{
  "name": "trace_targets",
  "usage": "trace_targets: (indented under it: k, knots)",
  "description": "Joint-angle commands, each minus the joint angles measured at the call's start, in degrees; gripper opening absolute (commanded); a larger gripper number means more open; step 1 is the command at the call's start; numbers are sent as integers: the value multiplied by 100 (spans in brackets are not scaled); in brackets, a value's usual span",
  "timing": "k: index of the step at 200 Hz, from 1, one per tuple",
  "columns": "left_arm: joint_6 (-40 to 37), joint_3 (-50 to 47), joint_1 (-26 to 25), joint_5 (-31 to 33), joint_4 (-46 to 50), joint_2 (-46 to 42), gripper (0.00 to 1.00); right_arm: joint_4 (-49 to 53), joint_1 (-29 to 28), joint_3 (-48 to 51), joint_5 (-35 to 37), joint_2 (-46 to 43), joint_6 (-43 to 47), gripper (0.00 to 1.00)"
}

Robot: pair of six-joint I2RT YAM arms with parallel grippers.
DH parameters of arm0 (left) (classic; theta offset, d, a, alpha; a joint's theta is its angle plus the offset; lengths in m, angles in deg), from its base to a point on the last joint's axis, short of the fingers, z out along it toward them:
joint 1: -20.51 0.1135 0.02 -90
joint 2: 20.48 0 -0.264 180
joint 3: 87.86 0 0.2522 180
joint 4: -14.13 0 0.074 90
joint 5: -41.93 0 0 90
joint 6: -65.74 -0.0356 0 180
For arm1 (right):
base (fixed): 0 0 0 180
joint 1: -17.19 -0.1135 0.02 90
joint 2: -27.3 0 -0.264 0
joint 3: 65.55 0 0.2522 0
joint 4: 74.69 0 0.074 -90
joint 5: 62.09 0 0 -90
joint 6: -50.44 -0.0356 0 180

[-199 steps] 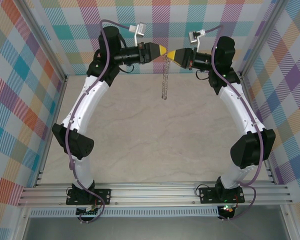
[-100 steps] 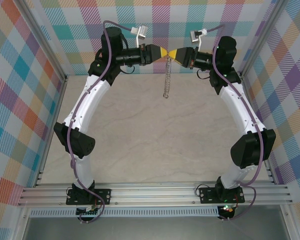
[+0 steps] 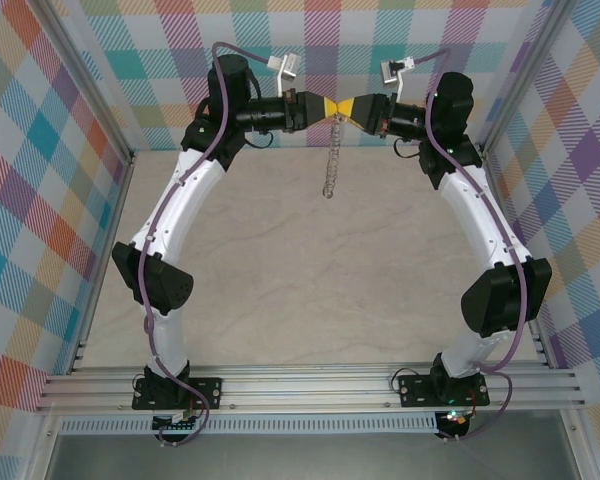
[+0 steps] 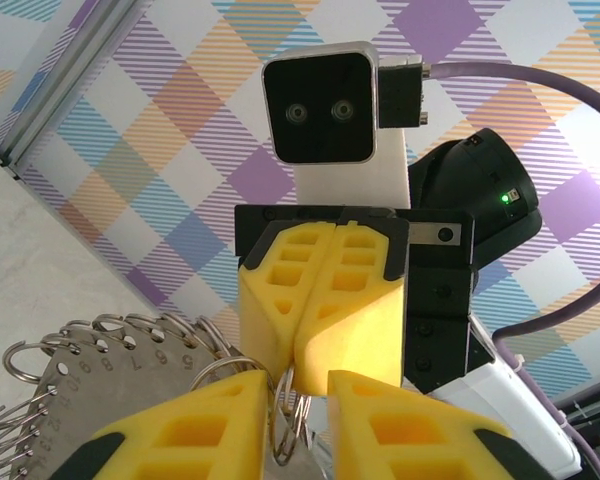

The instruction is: Put the keys on the keyring

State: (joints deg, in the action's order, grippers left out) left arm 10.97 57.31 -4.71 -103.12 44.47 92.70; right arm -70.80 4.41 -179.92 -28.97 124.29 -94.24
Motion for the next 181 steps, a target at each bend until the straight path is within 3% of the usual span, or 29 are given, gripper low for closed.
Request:
trace_targets:
  k: [1,29,72,94,107,124,142,181]
  knots:
    - [54,217,-60,-138,-238,32,19,-293,24,-142,-96,-137,-17,0]
    - [117,222,-93,-169,-326,65,10,-319,20,-142,-116,-128,-43,0]
    - [158,226,-186,-223,-401,127,11,-338,21,-188,-93,-110,-54,0]
    - [219,231,-203,-162,-477,159,0,-331,19,-186,-87,-128,-52,0]
    - [271,253,-212,-67,-505,165,0,-320,25,-186,-100,-141,-52,0]
    - [305,249,-199,146,-539,150,0,-254,64,-152,-20,-202,-30,28]
    - [375,253,-203,296,-692,119,0,-301,193,41,94,-351,-23,43]
    - [720,268,-194,242,-1174,123,0,-477,542,664,309,-796,-55,47]
